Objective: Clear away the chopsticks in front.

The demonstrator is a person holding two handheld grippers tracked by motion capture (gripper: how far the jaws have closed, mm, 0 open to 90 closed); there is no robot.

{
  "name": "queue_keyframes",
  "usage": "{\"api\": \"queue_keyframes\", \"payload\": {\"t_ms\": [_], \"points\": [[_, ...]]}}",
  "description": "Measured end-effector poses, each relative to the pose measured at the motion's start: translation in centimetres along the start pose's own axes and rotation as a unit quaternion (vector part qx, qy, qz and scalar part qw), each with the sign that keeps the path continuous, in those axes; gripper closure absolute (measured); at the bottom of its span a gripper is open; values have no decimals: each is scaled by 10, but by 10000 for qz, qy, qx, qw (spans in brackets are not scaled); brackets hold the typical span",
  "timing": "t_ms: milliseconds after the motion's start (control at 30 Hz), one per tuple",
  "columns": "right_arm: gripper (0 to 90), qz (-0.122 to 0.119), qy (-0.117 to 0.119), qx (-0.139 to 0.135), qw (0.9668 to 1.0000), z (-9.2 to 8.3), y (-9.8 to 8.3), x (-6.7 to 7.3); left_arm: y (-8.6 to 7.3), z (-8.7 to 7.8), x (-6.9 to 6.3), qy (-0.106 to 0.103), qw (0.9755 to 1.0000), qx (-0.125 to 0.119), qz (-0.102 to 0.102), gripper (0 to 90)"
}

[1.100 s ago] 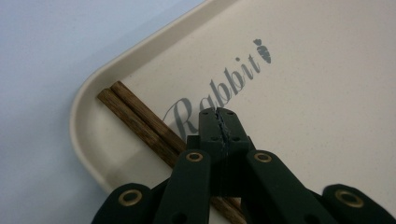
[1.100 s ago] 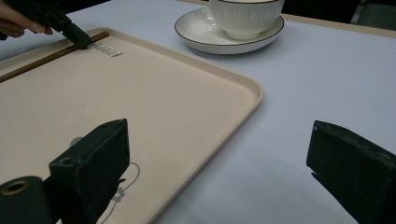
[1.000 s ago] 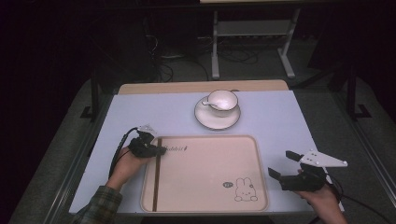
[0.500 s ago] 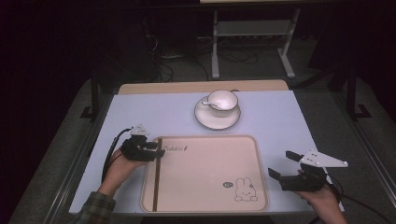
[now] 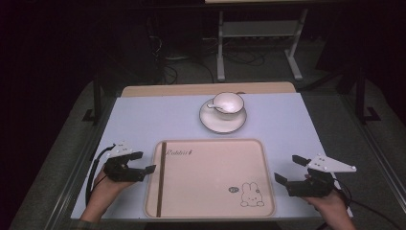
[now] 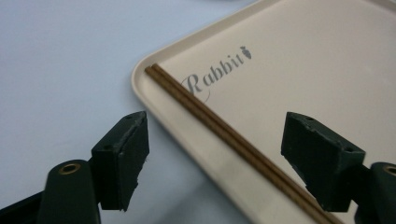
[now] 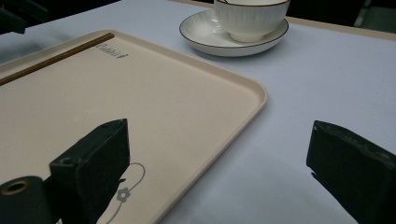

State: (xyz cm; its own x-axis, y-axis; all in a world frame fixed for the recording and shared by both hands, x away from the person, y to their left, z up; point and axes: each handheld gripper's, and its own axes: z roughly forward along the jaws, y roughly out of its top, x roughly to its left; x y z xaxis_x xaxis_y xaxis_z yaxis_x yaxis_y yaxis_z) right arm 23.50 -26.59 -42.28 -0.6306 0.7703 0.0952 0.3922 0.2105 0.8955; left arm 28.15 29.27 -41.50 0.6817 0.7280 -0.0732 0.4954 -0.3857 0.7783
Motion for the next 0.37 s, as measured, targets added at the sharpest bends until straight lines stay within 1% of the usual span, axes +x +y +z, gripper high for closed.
{"api": "queue_keyframes", "payload": {"t_ms": [167,300,367], "points": [[55,-34,13,9,10000,0,0,1,-14,-10,3,30,10000,-23,-92,219],[55,-54,25,14,10000,1,1,2,-16,-11,4,36,9999,-47,-119,219],[55,-59,30,10,10000,1,1,2,-16,-10,4,22,9999,-45,-90,219]]}}
